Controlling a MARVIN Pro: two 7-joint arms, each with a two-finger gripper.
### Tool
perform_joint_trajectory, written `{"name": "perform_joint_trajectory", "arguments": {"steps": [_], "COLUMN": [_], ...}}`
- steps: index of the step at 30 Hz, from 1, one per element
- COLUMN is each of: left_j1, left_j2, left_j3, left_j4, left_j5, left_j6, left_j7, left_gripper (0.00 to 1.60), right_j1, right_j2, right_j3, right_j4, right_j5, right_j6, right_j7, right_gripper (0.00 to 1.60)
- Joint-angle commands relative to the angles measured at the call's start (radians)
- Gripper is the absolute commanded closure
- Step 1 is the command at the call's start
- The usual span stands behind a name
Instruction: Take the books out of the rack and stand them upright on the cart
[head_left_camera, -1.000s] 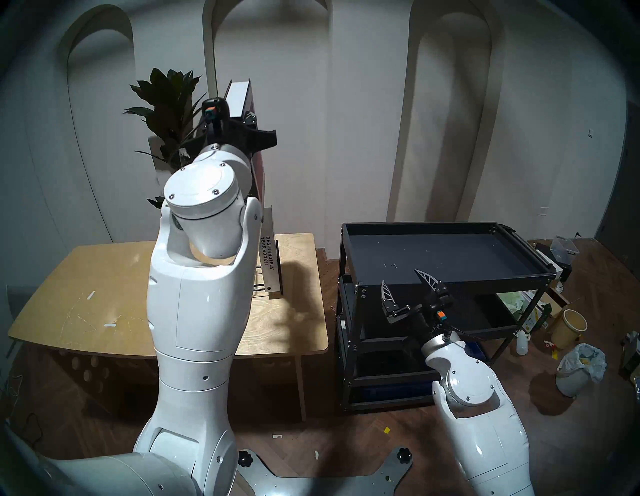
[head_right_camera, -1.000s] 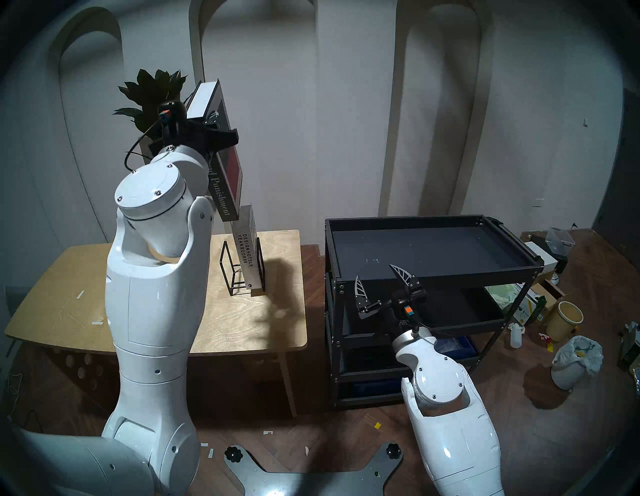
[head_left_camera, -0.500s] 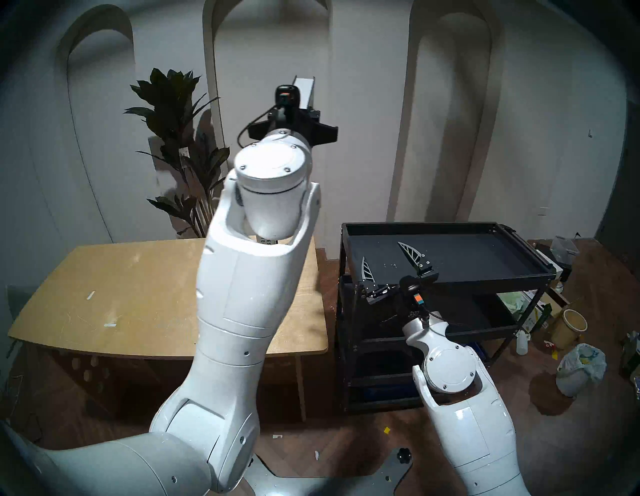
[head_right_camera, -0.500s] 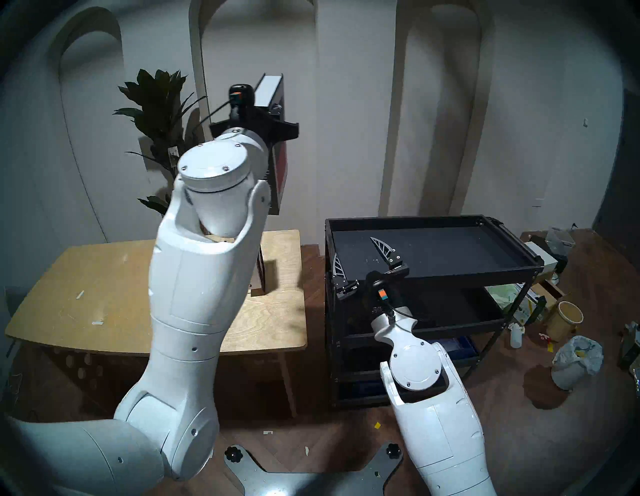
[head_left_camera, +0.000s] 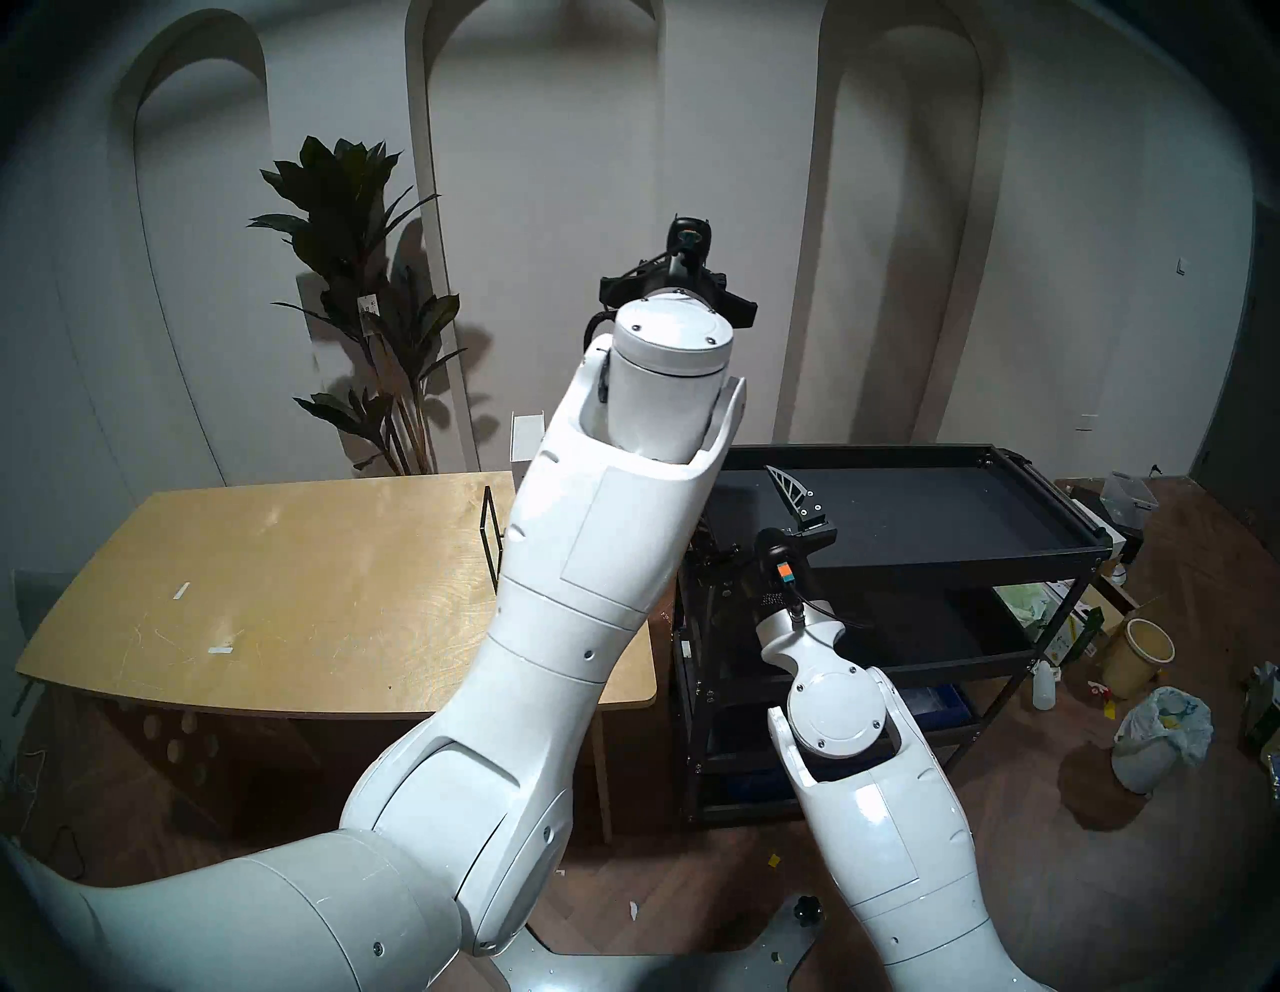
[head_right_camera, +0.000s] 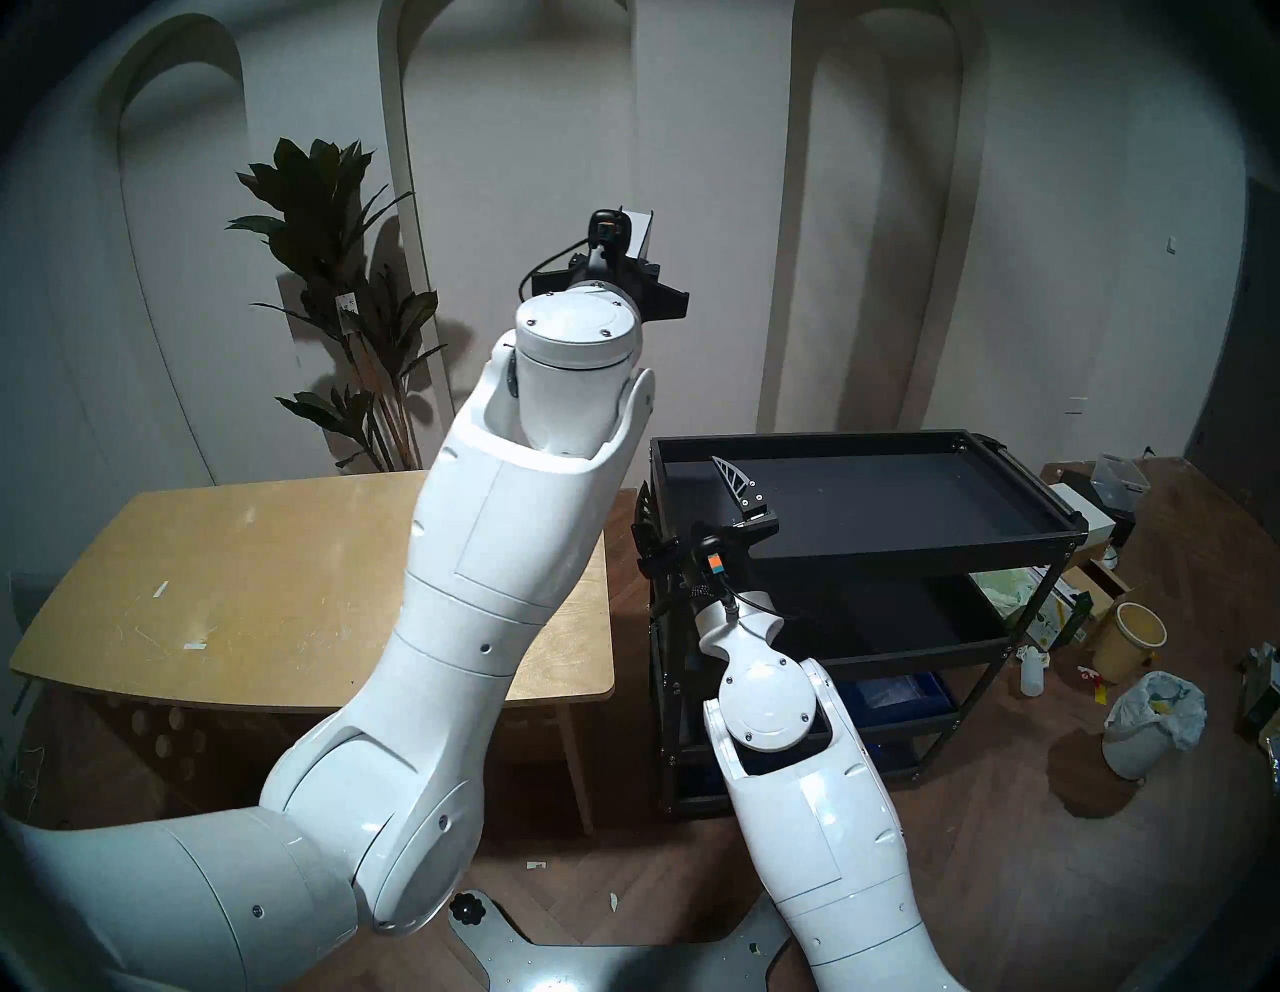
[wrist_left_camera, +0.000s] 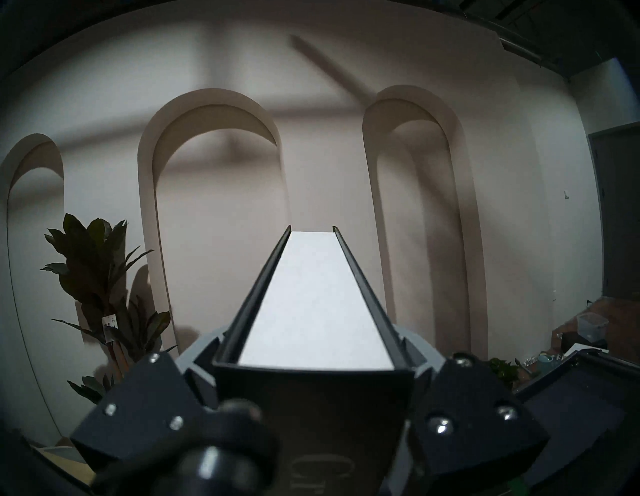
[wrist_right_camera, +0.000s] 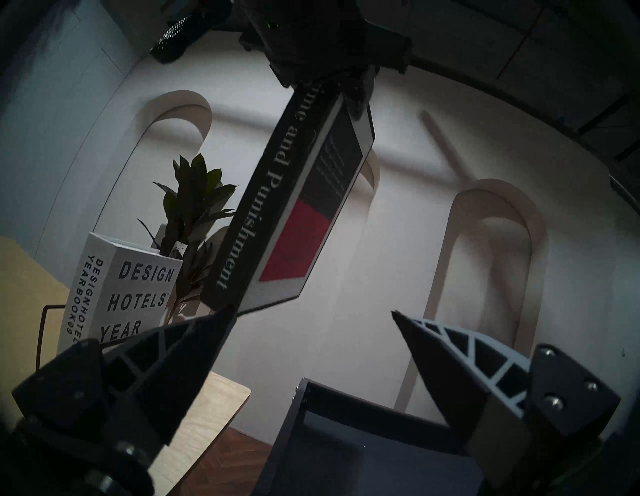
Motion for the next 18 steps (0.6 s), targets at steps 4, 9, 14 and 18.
{"name": "perform_joint_trajectory", "arguments": {"steps": [4, 9, 14, 18], "left_j1": [-0.131, -0.184, -0.195, -0.230], "left_j2": [-0.105, -0.127, -0.153, -0.169], "left_j3": [-0.029, -0.060, -0.092, -0.114], "left_j4": [0.108, 0.177, 0.225, 0.283], "left_j5": [0.010, 0.009, 0.010, 0.005], "left_j6": [-0.017, -0.022, -0.037, -0.048], "left_j7": [0.045, 0.072, 0.102, 0.128], "left_gripper": [1.60, 1.60, 1.60, 1.60], "right_j1": [0.126, 0.161, 0.208, 0.251], "right_j2": [-0.066, -0.083, -0.095, -0.115], "right_j3": [-0.040, -0.056, -0.070, -0.081], "right_j4": [0.045, 0.088, 0.142, 0.188], "right_j5": [0.015, 0.047, 0.118, 0.178], "right_j6": [0.004, 0.007, 0.009, 0.003], "right_j7": [-0.100, -0.158, -0.211, -0.246], "right_gripper": [0.00, 0.00, 0.00, 0.00]}}
